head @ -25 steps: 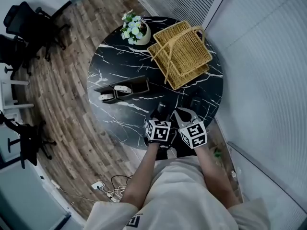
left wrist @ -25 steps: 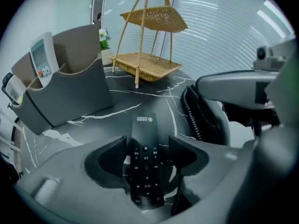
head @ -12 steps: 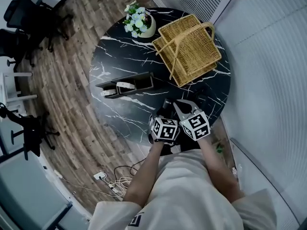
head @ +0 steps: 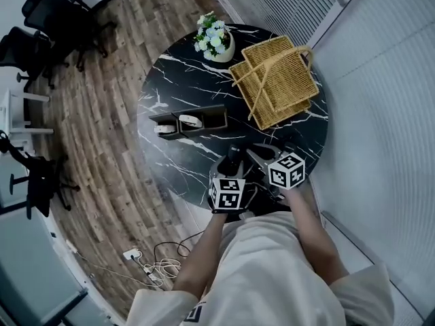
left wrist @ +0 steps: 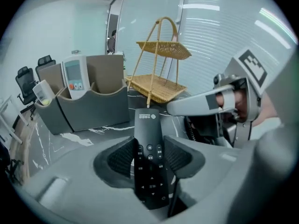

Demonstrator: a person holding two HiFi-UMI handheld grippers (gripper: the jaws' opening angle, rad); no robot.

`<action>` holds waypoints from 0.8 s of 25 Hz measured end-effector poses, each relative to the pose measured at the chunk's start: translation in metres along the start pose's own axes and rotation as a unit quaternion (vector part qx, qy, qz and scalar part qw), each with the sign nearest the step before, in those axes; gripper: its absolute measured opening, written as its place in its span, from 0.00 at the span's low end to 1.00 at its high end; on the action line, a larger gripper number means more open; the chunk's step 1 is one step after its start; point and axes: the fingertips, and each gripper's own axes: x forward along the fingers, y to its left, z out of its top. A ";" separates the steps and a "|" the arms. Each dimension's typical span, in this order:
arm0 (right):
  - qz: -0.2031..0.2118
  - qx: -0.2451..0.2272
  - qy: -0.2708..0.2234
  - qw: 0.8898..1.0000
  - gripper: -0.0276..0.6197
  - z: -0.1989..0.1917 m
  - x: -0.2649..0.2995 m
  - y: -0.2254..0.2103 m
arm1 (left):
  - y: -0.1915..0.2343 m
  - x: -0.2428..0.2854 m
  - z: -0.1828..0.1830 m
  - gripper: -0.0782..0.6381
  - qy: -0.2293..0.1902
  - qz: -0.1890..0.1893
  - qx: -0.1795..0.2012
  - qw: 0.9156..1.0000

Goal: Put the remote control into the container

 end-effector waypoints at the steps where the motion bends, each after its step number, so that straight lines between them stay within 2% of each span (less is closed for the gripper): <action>1: 0.013 0.002 0.000 1.000 0.17 0.001 0.001 0.005 | 0.001 -0.004 0.003 0.39 -0.010 0.000 0.001 1.000; 7: 0.106 0.060 0.001 0.993 0.26 0.007 0.009 0.039 | 0.007 -0.036 0.010 0.39 -0.055 0.005 0.001 0.998; 9: 0.132 0.061 0.010 0.989 0.29 0.008 0.013 0.051 | 0.008 -0.045 0.014 0.39 -0.070 0.008 0.006 0.997; 12: 0.190 0.047 0.036 0.980 0.33 0.008 0.018 0.078 | 0.007 -0.062 0.024 0.39 -0.105 0.014 0.041 0.994; 14: 0.218 0.028 0.048 0.974 0.33 0.011 0.021 0.095 | 0.008 -0.073 0.031 0.39 -0.128 0.014 0.056 0.990; 17: 0.237 0.009 0.045 0.971 0.26 0.020 0.020 0.111 | 0.009 -0.088 0.038 0.39 -0.158 0.012 0.056 0.986; 20: 0.269 0.007 0.043 0.962 0.19 0.027 0.016 0.126 | 0.010 -0.101 0.043 0.40 -0.186 0.024 0.075 0.979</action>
